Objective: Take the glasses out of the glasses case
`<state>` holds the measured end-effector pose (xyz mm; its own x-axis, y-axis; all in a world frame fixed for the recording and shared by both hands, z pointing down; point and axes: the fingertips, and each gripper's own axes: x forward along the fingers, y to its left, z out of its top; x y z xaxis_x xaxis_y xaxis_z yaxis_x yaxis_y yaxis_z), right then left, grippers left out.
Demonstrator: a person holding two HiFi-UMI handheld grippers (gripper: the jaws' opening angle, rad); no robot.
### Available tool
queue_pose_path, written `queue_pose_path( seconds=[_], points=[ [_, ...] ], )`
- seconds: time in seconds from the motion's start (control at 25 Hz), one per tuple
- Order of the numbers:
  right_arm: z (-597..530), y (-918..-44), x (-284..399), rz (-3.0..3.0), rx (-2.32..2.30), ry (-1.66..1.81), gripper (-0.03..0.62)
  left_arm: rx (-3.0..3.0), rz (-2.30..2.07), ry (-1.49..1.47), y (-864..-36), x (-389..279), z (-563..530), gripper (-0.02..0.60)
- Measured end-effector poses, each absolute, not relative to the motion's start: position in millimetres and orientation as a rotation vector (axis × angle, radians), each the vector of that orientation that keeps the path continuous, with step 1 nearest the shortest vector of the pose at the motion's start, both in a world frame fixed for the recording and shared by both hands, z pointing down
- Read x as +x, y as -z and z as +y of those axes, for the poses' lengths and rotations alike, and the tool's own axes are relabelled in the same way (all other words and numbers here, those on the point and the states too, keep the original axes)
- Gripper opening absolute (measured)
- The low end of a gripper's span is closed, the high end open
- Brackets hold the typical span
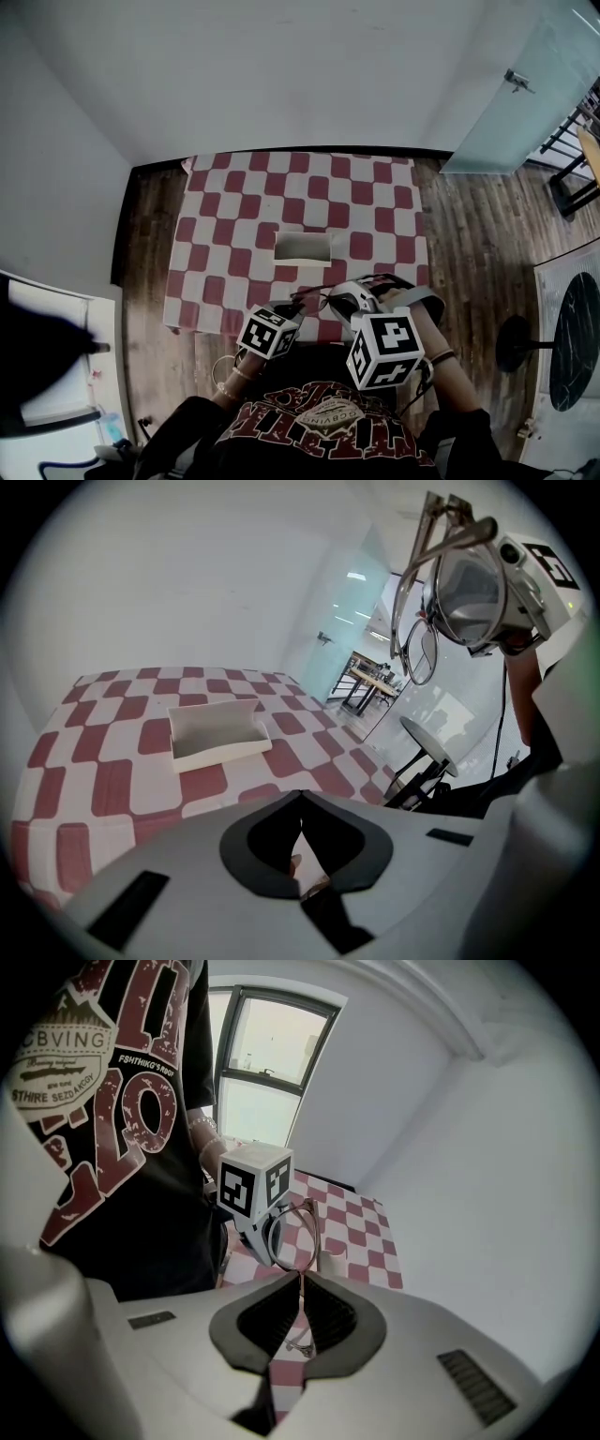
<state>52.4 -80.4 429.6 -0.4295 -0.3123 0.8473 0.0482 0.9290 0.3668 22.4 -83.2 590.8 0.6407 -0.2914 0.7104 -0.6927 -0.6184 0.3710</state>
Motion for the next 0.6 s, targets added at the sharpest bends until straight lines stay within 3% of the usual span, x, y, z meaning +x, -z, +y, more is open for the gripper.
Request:
queue_pose_path(
  seconds=[0.6],
  points=[
    [-94, -441, 43, -1.962, 0.16, 0.375, 0.029, 2.156, -0.794, -0.787, -597, 3, -87, 0.009]
  ],
)
